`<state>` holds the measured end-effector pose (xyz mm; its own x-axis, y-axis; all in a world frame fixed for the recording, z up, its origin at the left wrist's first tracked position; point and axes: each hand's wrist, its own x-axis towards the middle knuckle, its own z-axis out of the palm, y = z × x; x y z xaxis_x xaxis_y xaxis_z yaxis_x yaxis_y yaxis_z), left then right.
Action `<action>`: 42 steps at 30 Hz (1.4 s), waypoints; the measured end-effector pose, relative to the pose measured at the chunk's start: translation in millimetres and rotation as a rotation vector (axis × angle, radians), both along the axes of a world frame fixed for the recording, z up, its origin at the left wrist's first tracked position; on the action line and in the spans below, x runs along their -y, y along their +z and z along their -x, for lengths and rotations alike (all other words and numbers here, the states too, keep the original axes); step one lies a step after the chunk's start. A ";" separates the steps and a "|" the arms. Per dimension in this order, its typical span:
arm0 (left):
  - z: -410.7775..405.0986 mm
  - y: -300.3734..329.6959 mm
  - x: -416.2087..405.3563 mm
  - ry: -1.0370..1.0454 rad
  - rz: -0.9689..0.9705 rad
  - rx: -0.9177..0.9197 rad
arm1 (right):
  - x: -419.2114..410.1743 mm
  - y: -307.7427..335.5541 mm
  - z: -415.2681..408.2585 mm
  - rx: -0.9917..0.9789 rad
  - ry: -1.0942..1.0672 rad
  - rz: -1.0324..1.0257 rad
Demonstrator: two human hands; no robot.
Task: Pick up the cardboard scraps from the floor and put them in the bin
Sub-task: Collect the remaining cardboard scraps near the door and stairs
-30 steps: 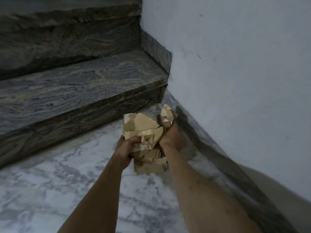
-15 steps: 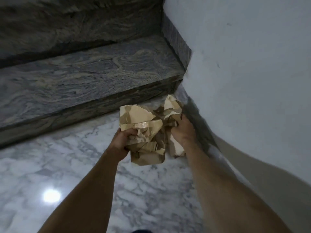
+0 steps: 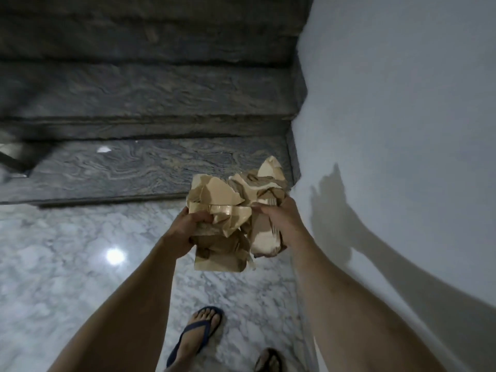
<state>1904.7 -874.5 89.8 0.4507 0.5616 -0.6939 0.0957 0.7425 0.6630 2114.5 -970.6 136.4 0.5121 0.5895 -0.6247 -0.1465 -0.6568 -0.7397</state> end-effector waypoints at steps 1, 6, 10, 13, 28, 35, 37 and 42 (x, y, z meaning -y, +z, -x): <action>6.2 30.7 4.7 0.014 -0.012 0.011 | 0.1 32.7 4.7 -0.018 0.025 -0.010; 52.0 168.5 42.0 0.029 -0.108 0.085 | 10.4 168.3 34.5 -0.059 0.195 -0.051; 96.0 257.0 90.2 0.108 -0.165 0.159 | 23.9 254.6 69.4 -0.095 0.361 -0.124; 139.9 297.1 123.5 0.220 -0.147 0.143 | 27.4 292.2 112.8 -0.097 0.457 -0.130; 600.6 363.4 418.5 0.988 -0.290 -0.040 | 174.0 339.1 636.1 -0.303 1.108 -0.206; 808.3 356.1 659.1 1.443 -0.228 -0.122 | 362.7 323.9 922.0 -0.432 1.502 -0.120; 852.3 349.8 719.0 1.587 -0.165 -0.144 | 413.5 316.3 984.6 -0.461 1.601 -0.076; 933.9 340.7 820.7 1.823 -0.045 -0.203 | 507.2 303.7 1104.4 -0.487 1.717 0.023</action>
